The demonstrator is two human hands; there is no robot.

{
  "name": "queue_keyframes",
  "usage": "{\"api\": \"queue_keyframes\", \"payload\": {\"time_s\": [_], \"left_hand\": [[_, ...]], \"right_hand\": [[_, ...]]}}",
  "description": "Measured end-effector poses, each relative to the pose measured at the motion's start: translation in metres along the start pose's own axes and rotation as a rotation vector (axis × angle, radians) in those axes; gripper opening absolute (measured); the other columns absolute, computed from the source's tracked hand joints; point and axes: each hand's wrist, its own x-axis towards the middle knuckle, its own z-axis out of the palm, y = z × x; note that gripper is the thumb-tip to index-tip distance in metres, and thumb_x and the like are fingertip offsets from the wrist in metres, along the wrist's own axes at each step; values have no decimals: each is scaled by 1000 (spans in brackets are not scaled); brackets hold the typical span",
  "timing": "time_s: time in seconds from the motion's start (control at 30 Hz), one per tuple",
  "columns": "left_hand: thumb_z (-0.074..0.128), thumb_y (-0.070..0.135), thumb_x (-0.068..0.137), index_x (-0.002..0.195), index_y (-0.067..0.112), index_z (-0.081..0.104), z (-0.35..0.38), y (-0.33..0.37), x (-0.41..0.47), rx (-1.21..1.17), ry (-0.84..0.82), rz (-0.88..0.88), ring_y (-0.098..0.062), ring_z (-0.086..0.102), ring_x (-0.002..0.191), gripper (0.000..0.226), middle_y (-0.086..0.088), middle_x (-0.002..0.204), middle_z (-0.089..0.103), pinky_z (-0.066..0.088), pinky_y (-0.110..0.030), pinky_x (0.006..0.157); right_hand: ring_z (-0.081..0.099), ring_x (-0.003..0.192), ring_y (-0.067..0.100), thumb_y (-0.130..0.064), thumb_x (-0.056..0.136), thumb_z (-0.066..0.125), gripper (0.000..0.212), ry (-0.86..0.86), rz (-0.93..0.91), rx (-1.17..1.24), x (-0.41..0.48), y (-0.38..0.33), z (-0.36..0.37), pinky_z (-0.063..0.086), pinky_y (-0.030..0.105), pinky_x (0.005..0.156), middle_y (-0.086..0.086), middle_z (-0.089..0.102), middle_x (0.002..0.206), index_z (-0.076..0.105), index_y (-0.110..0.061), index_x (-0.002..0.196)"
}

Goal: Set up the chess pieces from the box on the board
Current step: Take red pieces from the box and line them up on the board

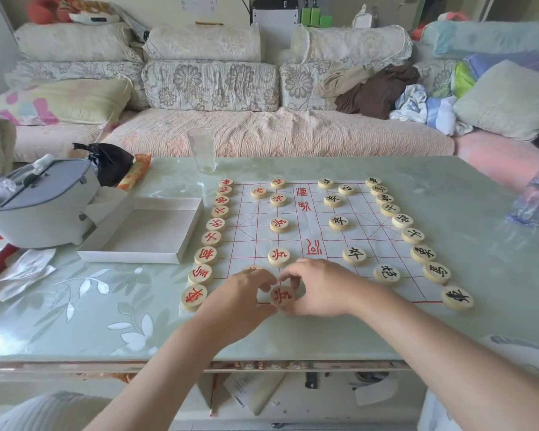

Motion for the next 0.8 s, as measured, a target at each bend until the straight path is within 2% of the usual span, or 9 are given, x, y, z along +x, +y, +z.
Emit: {"api": "queue_keyframes", "payload": {"time_s": [0.1,0.23,0.33,0.43,0.53,0.67,0.8], "left_hand": [[70,34,82,112,38,55,-13,-5,-2,6,25,-15,-3,57,80,33,21,103,58,42,-15,66],[69,27,83,105,37,58,-40,-23,-6,0,78,-78,-1,59,78,26,19,95,60,46,-19,68],[63,20,86,92,34,60,-62,-41,-13,20,121,-122,-5,59,78,15,14,87,61,44,-16,66],[60,16,87,89,31,60,-79,-62,-25,43,177,-179,-4,56,78,15,16,85,59,46,-20,68],[62,15,87,96,28,61,-84,-79,-37,53,179,-236,-10,56,81,16,13,92,59,42,-21,70],[63,22,88,122,29,58,-71,-92,-49,92,48,-272,-10,56,89,35,13,109,56,40,-22,77],[65,29,87,129,32,54,-63,-97,-54,100,9,-245,-7,53,88,44,17,108,53,38,-20,78]], "right_hand": [[53,103,8,-60,78,67,60,48,-14,17,1,-6,-5,44,28,90,-18,53,111,54,-38,132],[56,102,9,-58,81,66,49,137,-80,45,10,-26,-8,47,32,91,-18,55,110,60,-38,125],[57,103,10,-47,84,67,38,175,-117,55,19,-49,0,47,31,91,-16,59,109,63,-36,120],[54,101,11,-44,82,68,38,202,-162,15,28,-73,13,46,32,92,-13,62,106,63,-35,118],[54,105,15,-52,80,69,45,218,-215,-61,35,-95,24,42,32,92,-11,64,108,62,-31,119],[56,101,18,-68,77,63,50,298,-209,-94,43,-115,39,40,35,90,-11,66,107,61,-32,112],[59,96,17,-66,77,63,43,295,-195,-75,50,-120,53,42,33,85,-13,67,100,60,-34,105]]}}
